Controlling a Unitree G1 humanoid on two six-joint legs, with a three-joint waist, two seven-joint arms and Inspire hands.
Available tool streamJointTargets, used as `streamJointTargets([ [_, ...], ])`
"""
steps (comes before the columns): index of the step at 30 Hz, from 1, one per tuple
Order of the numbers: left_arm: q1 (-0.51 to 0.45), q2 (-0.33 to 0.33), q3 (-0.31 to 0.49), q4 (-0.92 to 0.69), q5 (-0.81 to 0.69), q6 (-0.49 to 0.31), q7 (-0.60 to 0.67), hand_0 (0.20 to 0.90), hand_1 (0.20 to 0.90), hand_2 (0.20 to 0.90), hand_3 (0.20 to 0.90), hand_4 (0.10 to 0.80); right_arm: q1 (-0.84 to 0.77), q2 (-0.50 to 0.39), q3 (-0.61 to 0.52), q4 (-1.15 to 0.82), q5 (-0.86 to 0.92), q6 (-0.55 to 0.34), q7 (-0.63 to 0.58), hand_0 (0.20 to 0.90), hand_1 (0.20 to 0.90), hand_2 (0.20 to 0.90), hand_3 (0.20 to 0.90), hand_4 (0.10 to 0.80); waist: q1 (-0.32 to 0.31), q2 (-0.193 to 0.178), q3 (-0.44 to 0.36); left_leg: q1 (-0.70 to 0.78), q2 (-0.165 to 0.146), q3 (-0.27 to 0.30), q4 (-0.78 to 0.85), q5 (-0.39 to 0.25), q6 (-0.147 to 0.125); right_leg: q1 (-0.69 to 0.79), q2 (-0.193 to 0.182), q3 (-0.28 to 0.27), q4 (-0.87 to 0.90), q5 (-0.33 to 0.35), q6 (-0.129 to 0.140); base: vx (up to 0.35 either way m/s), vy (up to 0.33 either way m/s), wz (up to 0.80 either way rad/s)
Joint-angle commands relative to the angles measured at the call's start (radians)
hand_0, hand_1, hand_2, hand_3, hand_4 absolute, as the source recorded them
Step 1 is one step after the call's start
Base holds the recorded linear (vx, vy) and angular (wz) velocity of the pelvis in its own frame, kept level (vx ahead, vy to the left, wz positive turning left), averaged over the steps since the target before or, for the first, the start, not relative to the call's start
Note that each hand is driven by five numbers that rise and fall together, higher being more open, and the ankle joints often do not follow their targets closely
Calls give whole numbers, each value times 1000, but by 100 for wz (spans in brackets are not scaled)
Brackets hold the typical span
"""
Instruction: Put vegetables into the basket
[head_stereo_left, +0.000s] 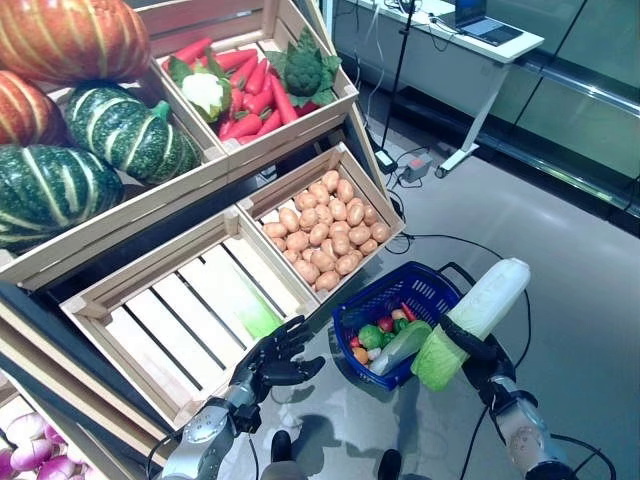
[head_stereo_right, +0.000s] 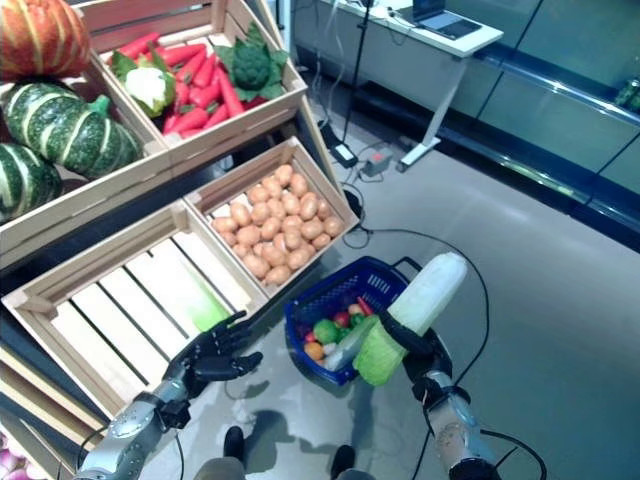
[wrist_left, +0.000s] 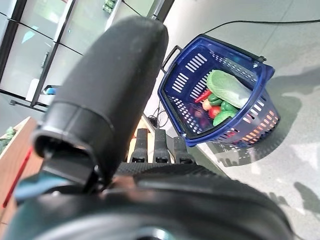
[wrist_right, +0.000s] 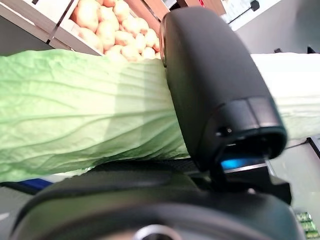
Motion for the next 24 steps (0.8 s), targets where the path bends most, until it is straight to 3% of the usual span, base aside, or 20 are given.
streamJointTargets([
  [1, -101, 31, -36, -85, -8, -78, -21, 900, 900, 900, 900, 800, -201, -81, -44, -73, 79, -157, -17, 300, 300, 300, 300, 400, 46, 11, -26, -45, -51, -9, 104, -81, 29, -11, -38, -52, 83, -29, -37, 18, -16, 30],
  [6, -169, 75, -47, -103, -46, -154, 8, 900, 900, 900, 900, 800, -343, -140, -35, -13, 22, -161, -94, 300, 300, 300, 300, 400, 50, 24, 45, -187, -49, -45, 319, -151, 22, -110, -74, -47, 236, -91, -57, -122, -10, 16],
  [10, -228, 97, -58, -131, -43, -238, 43, 900, 900, 900, 900, 800, -431, -189, -7, 69, 31, -112, -78, 300, 300, 300, 300, 400, 55, 39, 111, -308, -44, -74, 509, -247, 35, -245, -122, -27, 441, -165, -74, -176, 26, 12],
  [14, -290, 120, -88, -163, 46, -313, 107, 900, 900, 900, 900, 800, -517, -232, 12, 173, 19, -80, -86, 300, 300, 300, 300, 400, 60, 55, 163, -444, -57, -98, 696, -330, 67, -401, -182, 7, 666, -229, -85, -116, 34, 10],
  [19, -326, 127, -109, -154, 2, -310, 128, 900, 900, 900, 900, 800, -596, -264, 9, 264, 11, -91, -94, 300, 300, 300, 300, 400, 60, 73, 184, -525, -67, -95, 804, -381, 81, -509, -221, 31, 809, -273, -83, -64, 24, 11],
  [24, -341, 132, -77, -153, -29, -433, 273, 900, 900, 900, 900, 800, -657, -305, 6, 343, -6, -76, -107, 300, 300, 300, 300, 400, 57, 93, 199, -617, -79, -100, 920, -433, 89, -641, -259, 76, 958, -321, -80, -64, 38, 2],
])
